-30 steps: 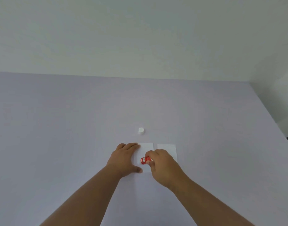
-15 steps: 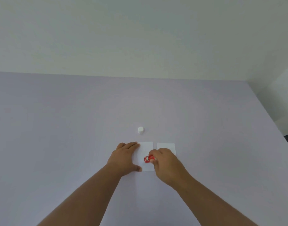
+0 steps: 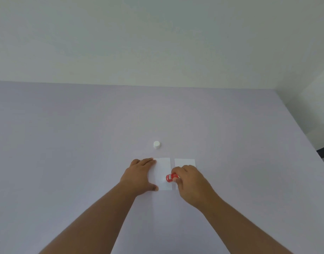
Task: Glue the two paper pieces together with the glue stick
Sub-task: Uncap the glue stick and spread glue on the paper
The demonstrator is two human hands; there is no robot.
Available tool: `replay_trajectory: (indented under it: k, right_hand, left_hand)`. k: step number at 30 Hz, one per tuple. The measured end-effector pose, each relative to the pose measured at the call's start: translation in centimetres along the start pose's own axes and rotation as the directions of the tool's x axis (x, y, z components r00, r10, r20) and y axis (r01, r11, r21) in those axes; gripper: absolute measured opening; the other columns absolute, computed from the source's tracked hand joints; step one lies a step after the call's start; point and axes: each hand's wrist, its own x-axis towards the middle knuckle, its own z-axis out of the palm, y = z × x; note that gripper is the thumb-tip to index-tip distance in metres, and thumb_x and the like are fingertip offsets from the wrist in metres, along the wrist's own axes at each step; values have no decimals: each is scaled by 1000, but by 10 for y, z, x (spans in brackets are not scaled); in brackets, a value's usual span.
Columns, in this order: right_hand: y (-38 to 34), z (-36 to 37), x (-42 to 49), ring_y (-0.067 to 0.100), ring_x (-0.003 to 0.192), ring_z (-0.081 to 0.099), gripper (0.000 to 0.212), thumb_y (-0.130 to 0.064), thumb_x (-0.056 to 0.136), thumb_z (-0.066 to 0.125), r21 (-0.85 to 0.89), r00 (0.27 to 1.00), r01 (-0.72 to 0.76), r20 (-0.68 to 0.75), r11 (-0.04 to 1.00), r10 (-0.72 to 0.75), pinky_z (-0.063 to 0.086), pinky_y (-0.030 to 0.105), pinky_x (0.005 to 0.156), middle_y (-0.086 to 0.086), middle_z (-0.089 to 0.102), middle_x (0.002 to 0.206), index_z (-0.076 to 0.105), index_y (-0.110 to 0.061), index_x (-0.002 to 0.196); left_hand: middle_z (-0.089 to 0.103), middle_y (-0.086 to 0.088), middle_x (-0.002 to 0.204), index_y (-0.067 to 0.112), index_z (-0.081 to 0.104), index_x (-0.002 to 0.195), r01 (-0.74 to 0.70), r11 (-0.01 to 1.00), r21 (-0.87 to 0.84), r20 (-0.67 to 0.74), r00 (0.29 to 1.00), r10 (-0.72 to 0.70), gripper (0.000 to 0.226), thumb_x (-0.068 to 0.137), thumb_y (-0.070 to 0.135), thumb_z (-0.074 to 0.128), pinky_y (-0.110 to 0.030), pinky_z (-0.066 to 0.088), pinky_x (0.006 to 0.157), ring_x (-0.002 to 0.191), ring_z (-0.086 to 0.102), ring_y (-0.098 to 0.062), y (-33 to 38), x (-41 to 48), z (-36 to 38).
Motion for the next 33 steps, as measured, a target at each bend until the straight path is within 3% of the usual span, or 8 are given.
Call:
replay_trajectory:
  k: [4, 10, 16, 24, 30, 33]
  right_hand:
    - [-1, -3, 14, 20, 96, 47, 21, -23, 94, 39, -9, 996, -63, -71, 998, 62, 44, 31, 78, 4, 58, 98, 55, -17, 106]
    - [-9, 13, -10, 16, 88, 47, 19, -25, 93, 41, 9, 994, 81, -76, 997, -80, 37, 21, 68, -1, 57, 90, 55, -22, 104]
    - [-9, 3, 28, 23, 97, 47, 21, -21, 94, 40, -10, 992, -58, -117, 998, 56, 43, 33, 76, 7, 57, 100, 54, -15, 108]
    - [-18, 13, 10, 19, 94, 46, 20, -23, 94, 40, 38, 999, 43, -28, 998, -42, 41, 27, 74, 4, 56, 98, 53, -18, 108]
    - [-8, -2, 39, 22, 98, 46, 21, -21, 94, 40, -3, 989, -93, -112, 996, 92, 39, 30, 73, 7, 57, 100, 54, -15, 109]
    - [-8, 2, 30, 21, 97, 47, 20, -22, 94, 39, 7, 995, -56, -85, 998, 56, 39, 30, 73, 6, 58, 99, 54, -15, 106]
  left_hand:
    - [26, 21, 153, 33, 24, 148, -1, 1000, 6, 3, 1000, 1, 99, 64, 51, 75, -35, 37, 107, 136, 22, -14, 1, -1, 0]
    - [25, 20, 154, 32, 24, 148, -6, 1000, 13, -3, 1000, 6, 99, 64, 51, 74, -33, 35, 108, 136, 22, -15, 0, 0, 1]
    - [25, 20, 154, 32, 24, 148, -3, 1000, 27, 2, 1000, 3, 99, 65, 51, 75, -32, 35, 108, 136, 22, -16, 1, 1, 1]
    - [26, 20, 153, 31, 24, 148, 3, 1000, 14, 2, 1000, -3, 101, 64, 51, 75, -33, 35, 108, 137, 22, -16, 2, 1, 0]
    - [25, 19, 154, 31, 25, 148, 0, 999, 42, 10, 1000, -1, 100, 64, 52, 74, -34, 37, 107, 136, 23, -16, 3, 1, 0]
    - [25, 19, 154, 31, 24, 148, 0, 999, 40, 10, 1000, -1, 100, 64, 51, 74, -34, 37, 107, 136, 23, -16, 3, 1, 0]
